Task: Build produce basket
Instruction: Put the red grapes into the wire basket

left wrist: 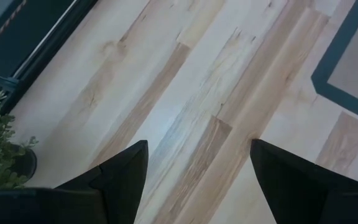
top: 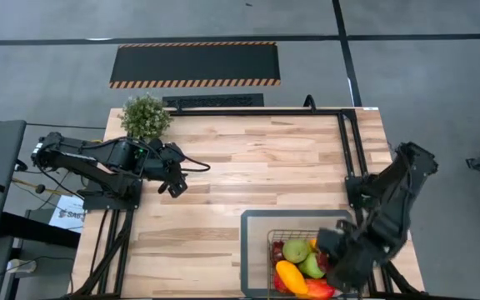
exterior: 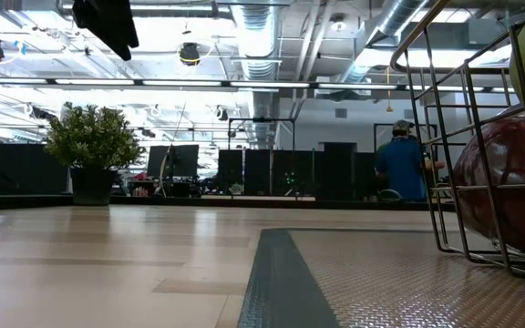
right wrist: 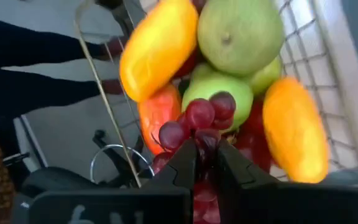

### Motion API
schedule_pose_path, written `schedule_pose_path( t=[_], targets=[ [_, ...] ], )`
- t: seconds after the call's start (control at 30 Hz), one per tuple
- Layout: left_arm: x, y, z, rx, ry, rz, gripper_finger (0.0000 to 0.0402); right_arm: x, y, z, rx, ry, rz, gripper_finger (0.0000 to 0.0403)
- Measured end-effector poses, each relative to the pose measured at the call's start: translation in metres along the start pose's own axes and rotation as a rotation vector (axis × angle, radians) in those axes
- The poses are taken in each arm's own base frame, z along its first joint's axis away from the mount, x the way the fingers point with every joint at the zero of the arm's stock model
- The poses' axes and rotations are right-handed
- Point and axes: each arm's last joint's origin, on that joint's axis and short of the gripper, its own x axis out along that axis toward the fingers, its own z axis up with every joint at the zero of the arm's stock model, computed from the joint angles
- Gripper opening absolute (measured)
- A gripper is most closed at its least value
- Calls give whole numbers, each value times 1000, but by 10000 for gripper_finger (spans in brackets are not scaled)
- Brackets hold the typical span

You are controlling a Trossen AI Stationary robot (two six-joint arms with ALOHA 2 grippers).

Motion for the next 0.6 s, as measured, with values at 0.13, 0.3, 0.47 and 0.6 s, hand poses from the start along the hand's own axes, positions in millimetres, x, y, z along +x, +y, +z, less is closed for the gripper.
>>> schedule_pose_path(
  t=[0.13,0.3,0.47,0.6],
  targets=[
    [0,0,0,-2,-3,-1,271,20,10,-11,29,39,-53,51],
    [0,-2,2,-13,-21,-16,271,49,19,-20,19,149,-119,60],
    [0,-2,3,-19,-30,-23,271,69,25,-20,-24,187,-152,91],
    [0,-2,3,-41,-30,-25,271,67,22,-11,-8,177,-149,153]
  ],
)
